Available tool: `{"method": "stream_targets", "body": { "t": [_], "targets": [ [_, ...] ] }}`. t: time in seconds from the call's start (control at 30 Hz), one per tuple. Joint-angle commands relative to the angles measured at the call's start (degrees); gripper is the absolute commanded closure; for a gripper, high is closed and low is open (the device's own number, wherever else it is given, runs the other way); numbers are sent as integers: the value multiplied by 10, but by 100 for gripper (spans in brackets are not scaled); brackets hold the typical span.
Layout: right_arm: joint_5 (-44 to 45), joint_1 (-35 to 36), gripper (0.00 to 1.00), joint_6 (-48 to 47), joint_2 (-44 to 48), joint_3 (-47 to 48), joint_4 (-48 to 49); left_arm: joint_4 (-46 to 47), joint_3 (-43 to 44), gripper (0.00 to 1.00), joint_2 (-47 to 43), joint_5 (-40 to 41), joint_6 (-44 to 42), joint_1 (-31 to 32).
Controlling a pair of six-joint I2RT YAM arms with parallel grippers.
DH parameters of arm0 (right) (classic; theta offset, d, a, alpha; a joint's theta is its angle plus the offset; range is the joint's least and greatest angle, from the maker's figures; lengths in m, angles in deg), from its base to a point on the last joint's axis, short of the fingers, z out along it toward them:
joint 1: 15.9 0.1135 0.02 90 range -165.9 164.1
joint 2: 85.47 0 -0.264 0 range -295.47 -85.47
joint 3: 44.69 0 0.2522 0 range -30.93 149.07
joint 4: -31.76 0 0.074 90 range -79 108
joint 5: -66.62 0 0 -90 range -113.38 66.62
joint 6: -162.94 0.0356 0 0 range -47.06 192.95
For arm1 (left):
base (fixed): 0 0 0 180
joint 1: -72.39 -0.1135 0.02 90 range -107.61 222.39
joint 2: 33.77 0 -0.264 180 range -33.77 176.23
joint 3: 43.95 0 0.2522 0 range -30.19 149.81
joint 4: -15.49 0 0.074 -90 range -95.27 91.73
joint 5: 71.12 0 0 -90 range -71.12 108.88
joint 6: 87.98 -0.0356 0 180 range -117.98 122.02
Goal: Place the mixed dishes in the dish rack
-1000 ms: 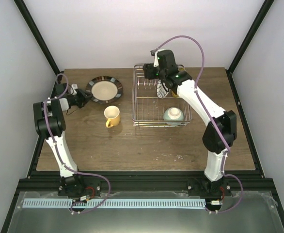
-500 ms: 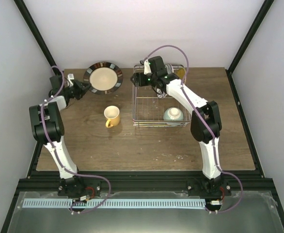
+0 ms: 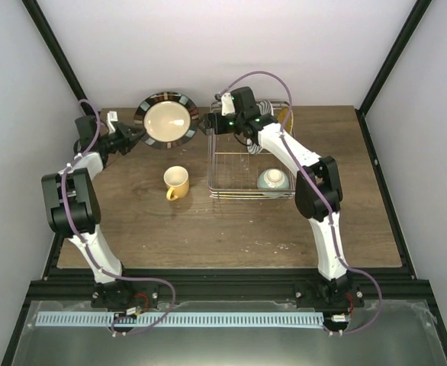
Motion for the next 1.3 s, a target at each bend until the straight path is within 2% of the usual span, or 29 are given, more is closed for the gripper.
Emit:
{"method": "stream_targets", "body": {
  "t": [0.0,0.2,0.37,0.47,0.53,0.8,0.87,1.0,1.07,1.2,1.27],
  "targets": [
    [-56,-4,5,11,-15,26,19,46,-1,100,-51,-59,-4,13],
    [-104,-4,6,33,-28,23,47,27,-8,100,-69,-70,-18,39],
    [-108,-3,12,37,-31,20,59,42,-22,100,-75,-72,-6,56],
    [-109,-3,25,33,-30,19,61,46,-28,100,-79,-76,-3,64],
    [-109,-3,40,33,-27,17,64,45,-31,100,-80,-77,-5,65],
    [-98,-3,88,24,0,-6,74,48,-38,100,-75,-74,-7,67],
    [-100,-4,98,25,2,-6,74,53,-39,100,-72,-77,-6,69],
    [-104,-4,99,29,5,-3,75,54,-39,99,-63,-78,-9,74],
    [-102,-3,99,28,7,-2,75,49,-40,93,-60,-73,-12,74],
    [-91,-4,99,25,11,2,72,5,-28,61,-61,-64,-46,74],
    [-85,-4,99,22,10,11,66,-47,-11,51,-61,-49,-88,74]
  ]
}}
